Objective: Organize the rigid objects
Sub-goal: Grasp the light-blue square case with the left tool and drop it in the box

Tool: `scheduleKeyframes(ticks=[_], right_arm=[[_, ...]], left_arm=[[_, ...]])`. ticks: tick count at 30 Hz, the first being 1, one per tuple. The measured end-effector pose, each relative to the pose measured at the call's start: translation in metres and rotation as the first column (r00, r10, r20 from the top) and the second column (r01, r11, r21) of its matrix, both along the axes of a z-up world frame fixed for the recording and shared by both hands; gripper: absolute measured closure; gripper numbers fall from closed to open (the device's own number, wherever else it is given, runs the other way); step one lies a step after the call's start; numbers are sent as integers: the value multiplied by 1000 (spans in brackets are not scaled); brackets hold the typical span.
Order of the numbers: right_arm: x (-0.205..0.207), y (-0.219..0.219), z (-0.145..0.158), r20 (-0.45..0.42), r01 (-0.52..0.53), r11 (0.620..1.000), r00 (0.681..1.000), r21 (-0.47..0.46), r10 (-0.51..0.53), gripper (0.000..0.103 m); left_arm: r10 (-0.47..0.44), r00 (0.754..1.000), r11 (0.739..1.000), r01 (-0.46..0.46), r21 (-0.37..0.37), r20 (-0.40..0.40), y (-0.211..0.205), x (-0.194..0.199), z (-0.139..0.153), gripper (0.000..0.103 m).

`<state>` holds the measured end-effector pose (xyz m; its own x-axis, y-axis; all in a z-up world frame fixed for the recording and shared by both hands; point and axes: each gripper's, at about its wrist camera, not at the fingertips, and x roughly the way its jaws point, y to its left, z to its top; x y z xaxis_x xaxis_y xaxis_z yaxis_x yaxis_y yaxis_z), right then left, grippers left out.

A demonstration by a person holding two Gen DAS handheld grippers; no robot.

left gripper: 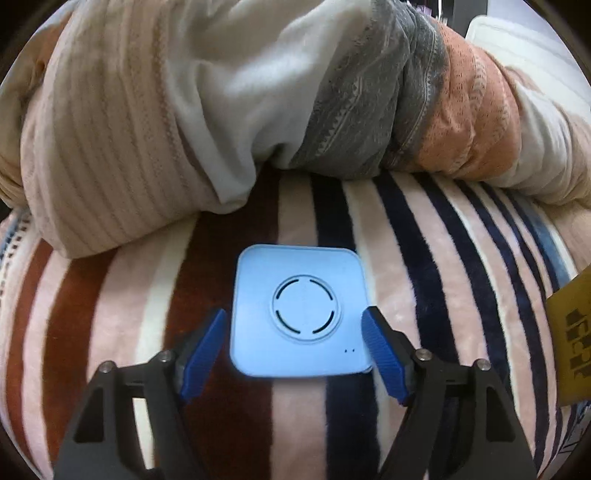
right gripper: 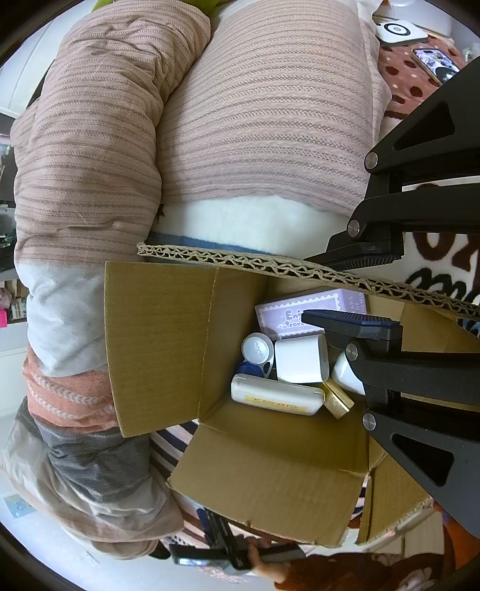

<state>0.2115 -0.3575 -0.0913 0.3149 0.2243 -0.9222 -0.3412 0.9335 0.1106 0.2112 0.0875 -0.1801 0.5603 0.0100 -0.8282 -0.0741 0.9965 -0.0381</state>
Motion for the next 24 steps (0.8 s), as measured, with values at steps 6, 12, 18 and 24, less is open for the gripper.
scheduleKeyframes(ticks=[6,12,18,24], right_arm=[[1,-1,-1,-2,1,1000,1000,6,-1,86],[1,-2,-1,-1,2,1000,1000,9,-2,86],[-1,-3,0,2,3,1000,1000,15,-3,86],[-2,-2,0,3,3,1000,1000,15,-3,86]], left_arm=[[6,1000,1000,-6,-6,-17,-6,9,-5,28],[-4,999,1000,5,23,-34,-18,14,-7,20],[4,999,992,2,123,-50,-43,22,-18,22],[-31,1000,994,30,107,7,-66,19,-1,22]])
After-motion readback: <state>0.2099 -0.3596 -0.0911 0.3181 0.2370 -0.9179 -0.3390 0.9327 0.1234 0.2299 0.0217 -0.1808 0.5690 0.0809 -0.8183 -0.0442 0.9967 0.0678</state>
